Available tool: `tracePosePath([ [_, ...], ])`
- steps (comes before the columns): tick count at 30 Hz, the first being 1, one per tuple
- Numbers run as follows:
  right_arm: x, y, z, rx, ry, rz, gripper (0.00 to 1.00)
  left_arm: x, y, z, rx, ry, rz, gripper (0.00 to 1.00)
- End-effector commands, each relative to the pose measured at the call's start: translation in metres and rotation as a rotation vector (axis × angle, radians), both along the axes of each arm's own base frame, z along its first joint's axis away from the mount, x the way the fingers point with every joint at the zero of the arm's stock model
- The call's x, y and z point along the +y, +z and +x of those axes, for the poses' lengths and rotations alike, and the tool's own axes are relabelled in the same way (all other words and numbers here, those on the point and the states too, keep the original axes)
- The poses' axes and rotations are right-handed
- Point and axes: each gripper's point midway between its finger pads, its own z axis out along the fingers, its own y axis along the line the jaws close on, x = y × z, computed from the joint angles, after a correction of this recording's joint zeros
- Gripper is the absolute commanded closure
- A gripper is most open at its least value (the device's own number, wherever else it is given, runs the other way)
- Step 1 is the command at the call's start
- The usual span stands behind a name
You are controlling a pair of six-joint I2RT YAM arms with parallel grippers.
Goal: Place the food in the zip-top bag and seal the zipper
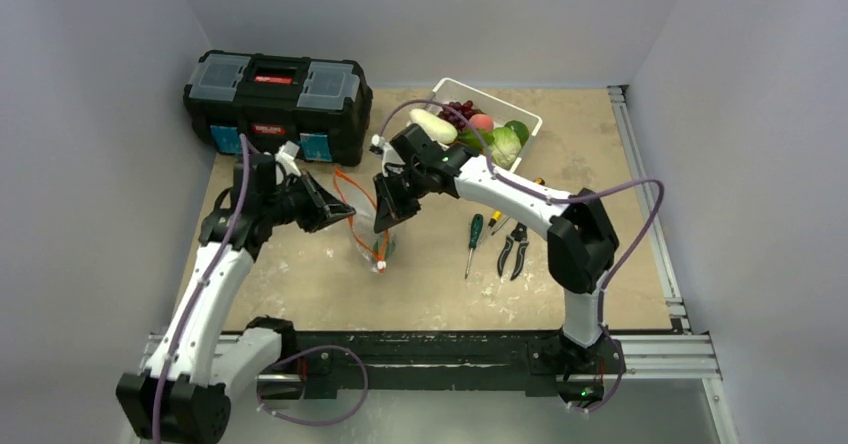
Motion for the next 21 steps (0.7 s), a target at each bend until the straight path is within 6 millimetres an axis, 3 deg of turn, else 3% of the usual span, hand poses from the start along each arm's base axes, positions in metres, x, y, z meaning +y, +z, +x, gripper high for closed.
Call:
tracePosePath([
  [1, 0.000, 0.106, -0.010, -0.157, 0.048, 0.222, 1.00, 0.022, 0.084, -0.023, -0.356, 0.046, 0.124, 1.00],
  [3, 0.006, 0.127, -0.011, -0.195, 0.046, 0.321, 1.00, 0.030, 0.111, -0.033, -0.475, 0.067, 0.154, 1.00],
  [6, 0.018, 0.138, -0.005, -0.239, 0.043, 0.428, 1.00, 0.032, 0.138, -0.041, -0.596, 0.072, 0.154, 1.00],
  [8, 0.027, 0.142, 0.000, -0.270, 0.042, 0.492, 1.00, 0.028, 0.141, -0.037, -0.621, 0.056, 0.135, 1.00],
  [9, 0.031, 0.138, 0.003, -0.247, 0.019, 0.511, 1.00, 0.027, 0.133, -0.033, -0.587, 0.060, 0.133, 1.00],
  [12, 0.038, 0.100, -0.002, -0.097, 0.044, 0.506, 1.00, 0.024, 0.083, -0.020, -0.383, 0.034, 0.155, 1.00],
  [14, 0.040, 0.063, -0.008, -0.045, 0.053, 0.468, 1.00, 0.019, 0.048, -0.012, -0.279, -0.025, 0.175, 1.00],
  [16, 0.032, 0.020, -0.011, -0.025, 0.028, 0.400, 1.00, 0.010, 0.029, -0.011, -0.225, -0.086, 0.150, 1.00],
  [18, 0.021, 0.000, -0.012, -0.044, 0.010, 0.335, 1.00, -0.002, 0.039, -0.015, -0.255, -0.147, 0.084, 1.00],
  [21, 0.015, 0.016, -0.013, -0.091, 0.014, 0.328, 1.00, -0.006, 0.075, -0.020, -0.369, -0.158, 0.057, 1.00],
])
